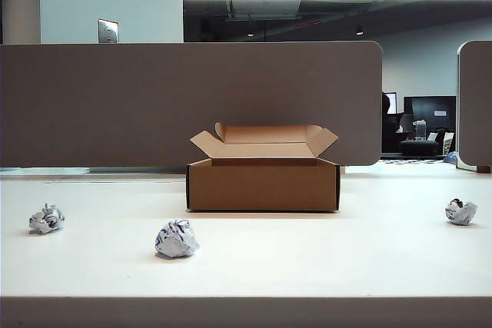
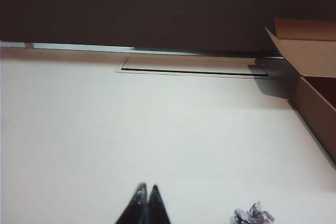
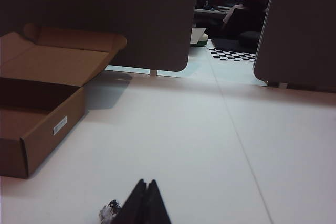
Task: Pick up all the paper balls on the table and put them in the paper box.
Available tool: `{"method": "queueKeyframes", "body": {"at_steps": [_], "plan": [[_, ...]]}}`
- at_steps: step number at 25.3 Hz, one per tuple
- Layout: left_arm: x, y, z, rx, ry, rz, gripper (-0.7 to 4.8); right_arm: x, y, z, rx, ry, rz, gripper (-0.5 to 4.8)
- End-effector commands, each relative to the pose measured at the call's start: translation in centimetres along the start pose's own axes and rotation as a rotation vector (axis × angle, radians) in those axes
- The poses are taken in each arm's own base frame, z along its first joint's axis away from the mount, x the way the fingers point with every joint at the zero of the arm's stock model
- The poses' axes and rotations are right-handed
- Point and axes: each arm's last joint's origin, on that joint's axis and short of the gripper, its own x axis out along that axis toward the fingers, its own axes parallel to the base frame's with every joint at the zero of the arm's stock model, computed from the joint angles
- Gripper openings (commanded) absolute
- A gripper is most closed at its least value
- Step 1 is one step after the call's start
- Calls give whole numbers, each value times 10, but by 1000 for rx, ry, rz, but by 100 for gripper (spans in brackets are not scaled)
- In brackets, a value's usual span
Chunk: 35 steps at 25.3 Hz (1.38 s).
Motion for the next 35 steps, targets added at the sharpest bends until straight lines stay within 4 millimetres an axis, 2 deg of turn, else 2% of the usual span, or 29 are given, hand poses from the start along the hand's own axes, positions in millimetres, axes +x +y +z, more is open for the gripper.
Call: {"method": "queueKeyframes", "body": {"at_steps": [1, 11, 17, 21, 23, 24, 27, 29, 32, 35], "plan": [[0, 0, 2, 36, -9, 10, -6, 0, 0, 4, 11, -32, -1, -1], [-1, 0, 4, 60, -14, -9, -6, 0, -2, 4, 173, -31, -66, -2], [-7, 0, 30, 93, -67, -11, -6, -2, -4, 17, 469, -110, -73, -3], [-19, 0, 62, 103, -115, -12, -6, -9, -8, 52, 435, -135, -63, -5], [-29, 0, 91, 99, -186, -11, -6, -13, -13, 89, 307, -107, -84, -5], [-31, 0, 99, 98, -196, -11, -6, -12, -14, 100, 276, -94, -86, -5], [-29, -1, 134, 100, -196, -41, -6, 6, -16, 135, 183, -46, -81, -5], [-22, -2, 149, 104, -155, -49, -6, 24, -16, 144, 176, 6, -75, -5], [-2, -5, 161, 118, -18, -97, -6, 54, -14, 142, 162, 114, -76, -5], [31, -9, 153, 198, 118, -173, -6, 85, -9, 125, 148, 253, -65, -5]]}}
